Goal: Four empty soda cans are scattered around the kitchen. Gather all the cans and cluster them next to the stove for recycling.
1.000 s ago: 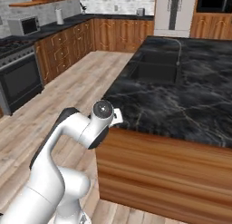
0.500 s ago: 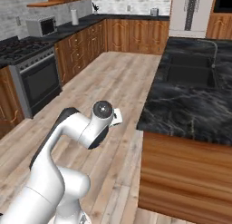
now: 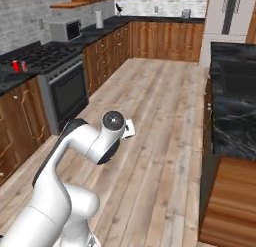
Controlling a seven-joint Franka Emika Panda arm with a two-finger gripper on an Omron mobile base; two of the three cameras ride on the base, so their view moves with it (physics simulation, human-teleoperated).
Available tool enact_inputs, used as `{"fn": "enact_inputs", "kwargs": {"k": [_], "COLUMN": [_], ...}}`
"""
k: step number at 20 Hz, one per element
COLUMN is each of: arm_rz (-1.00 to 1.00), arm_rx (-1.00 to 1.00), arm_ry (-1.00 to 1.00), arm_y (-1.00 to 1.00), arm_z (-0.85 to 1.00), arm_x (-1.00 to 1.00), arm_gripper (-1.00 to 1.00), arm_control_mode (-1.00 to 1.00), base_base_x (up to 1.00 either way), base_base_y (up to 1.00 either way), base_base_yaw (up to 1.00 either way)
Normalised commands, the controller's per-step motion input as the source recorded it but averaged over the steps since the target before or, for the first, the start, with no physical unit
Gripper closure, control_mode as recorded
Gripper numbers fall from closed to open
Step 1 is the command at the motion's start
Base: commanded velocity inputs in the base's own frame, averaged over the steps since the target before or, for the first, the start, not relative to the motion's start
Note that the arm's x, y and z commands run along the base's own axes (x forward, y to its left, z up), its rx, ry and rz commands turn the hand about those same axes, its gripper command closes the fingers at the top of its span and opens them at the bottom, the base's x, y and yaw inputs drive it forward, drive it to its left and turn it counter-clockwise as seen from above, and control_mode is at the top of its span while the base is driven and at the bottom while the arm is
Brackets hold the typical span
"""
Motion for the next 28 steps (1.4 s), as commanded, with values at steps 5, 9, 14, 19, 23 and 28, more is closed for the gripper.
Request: {"fn": "enact_inputs", "kwargs": {"k": [5, 9, 14, 19, 23, 28], "arm_rz": [0.0, 0.0, 0.0, 0.0, 0.0, 0.0], "arm_rx": [0.0, 0.0, 0.0, 0.0, 0.0, 0.0], "arm_ry": [0.0, 0.0, 0.0, 0.0, 0.0, 0.0], "arm_y": [0.0, 0.0, 0.0, 0.0, 0.0, 0.0], "arm_z": [0.0, 0.0, 0.0, 0.0, 0.0, 0.0], "arm_x": [0.0, 0.0, 0.0, 0.0, 0.0, 0.0], "arm_gripper": [1.0, 1.0, 1.0, 1.0, 1.0, 1.0], "arm_control_mode": [1.0, 1.0, 1.0, 1.0, 1.0, 1.0], "base_base_x": [0.23, 0.95, 1.0, 1.0, 1.0, 0.82], "base_base_y": [0.82, 0.67, 0.58, 0.55, 0.53, 0.2], "base_base_yaw": [-0.09, -0.17, -0.14, -0.12, -0.01, 0.15]}}
